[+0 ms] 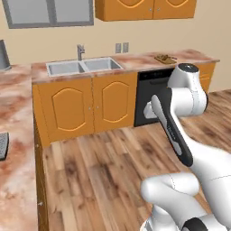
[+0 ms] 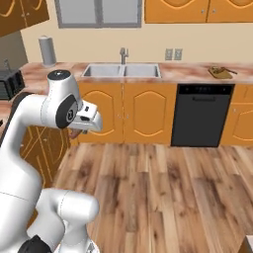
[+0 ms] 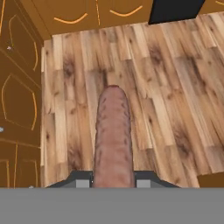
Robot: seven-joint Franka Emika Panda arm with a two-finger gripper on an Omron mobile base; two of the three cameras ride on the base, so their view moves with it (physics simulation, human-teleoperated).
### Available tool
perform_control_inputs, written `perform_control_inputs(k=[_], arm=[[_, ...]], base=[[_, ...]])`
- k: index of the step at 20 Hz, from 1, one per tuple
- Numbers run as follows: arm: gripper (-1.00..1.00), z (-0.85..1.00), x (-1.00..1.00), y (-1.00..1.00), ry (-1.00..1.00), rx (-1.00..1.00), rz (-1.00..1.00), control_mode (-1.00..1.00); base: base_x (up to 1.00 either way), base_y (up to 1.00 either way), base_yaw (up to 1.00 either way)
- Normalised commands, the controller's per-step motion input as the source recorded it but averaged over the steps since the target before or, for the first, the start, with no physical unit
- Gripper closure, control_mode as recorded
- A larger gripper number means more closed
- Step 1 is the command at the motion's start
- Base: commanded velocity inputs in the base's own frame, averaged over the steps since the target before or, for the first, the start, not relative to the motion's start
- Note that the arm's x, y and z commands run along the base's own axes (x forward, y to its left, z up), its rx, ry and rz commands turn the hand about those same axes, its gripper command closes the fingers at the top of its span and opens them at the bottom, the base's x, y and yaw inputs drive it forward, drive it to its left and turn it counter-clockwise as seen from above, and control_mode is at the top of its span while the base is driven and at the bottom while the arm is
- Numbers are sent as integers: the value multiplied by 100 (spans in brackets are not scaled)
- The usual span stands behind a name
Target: Retrieve the sausage and cheese from the fridge and place them on the cutting board on the counter.
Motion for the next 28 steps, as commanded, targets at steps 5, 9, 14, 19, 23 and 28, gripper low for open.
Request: perform_control_inputs(k=[5, 9, 14, 19, 23, 28], arm=[[100, 0, 0, 0, 0, 0, 0, 100], [100, 0, 0, 0, 0, 0, 0, 100], [100, 0, 0, 0, 0, 0, 0, 100], [100, 0, 0, 0, 0, 0, 0, 100], [100, 0, 0, 0, 0, 0, 0, 100], [100, 0, 0, 0, 0, 0, 0, 100]], base=[[100, -11, -5], [100, -51, -4], [100, -52, -7], [100, -49, -20], [100, -80, -12], [100, -95, -6]])
